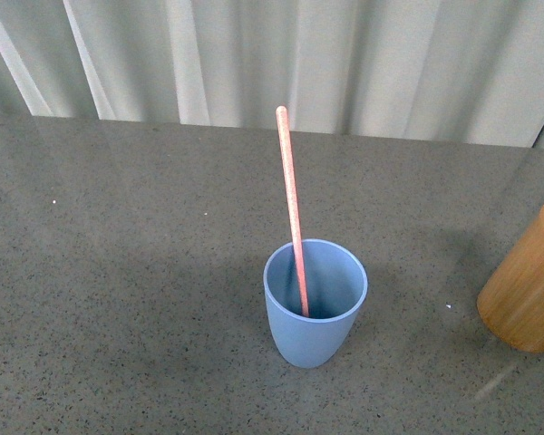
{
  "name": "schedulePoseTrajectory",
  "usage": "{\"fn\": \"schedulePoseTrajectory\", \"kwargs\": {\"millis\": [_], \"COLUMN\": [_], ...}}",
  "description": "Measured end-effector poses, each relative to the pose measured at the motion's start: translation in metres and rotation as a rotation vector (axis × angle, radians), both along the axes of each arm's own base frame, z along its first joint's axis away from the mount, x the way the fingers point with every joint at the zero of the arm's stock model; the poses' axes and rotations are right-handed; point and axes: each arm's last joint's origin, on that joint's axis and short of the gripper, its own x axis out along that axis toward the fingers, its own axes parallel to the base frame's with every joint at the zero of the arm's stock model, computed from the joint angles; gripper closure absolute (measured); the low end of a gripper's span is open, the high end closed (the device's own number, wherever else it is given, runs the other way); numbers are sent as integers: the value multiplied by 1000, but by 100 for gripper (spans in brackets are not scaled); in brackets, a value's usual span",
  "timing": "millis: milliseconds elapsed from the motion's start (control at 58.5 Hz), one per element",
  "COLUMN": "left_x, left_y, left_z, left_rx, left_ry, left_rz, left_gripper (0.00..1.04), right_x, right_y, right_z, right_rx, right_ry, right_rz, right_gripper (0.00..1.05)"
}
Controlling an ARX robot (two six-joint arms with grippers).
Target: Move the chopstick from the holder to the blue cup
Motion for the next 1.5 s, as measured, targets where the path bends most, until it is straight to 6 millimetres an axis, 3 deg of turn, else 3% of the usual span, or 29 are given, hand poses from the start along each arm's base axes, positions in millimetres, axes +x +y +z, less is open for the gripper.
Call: {"fn": "schedulePoseTrajectory", "kwargs": {"millis": [291, 581, 735, 1504], "left_x": [0, 0, 0, 0], "left_y": [0, 0, 0, 0], "left_z": [0, 0, 0, 0], "left_rx": [0, 0, 0, 0], "left_ry": [-1, -1, -1, -1], "left_rz": [0, -1, 0, 0], "left_gripper": [7, 7, 7, 7], "right_x": [-1, -1, -1, -1], "right_y": [0, 0, 0, 0], "right_z": [1, 1, 1, 1], "right_rx": [-1, 0, 1, 0], "right_ry": [-17, -17, -17, -17], "right_rz": [0, 0, 0, 0], "right_gripper": [103, 46, 8, 10]}}
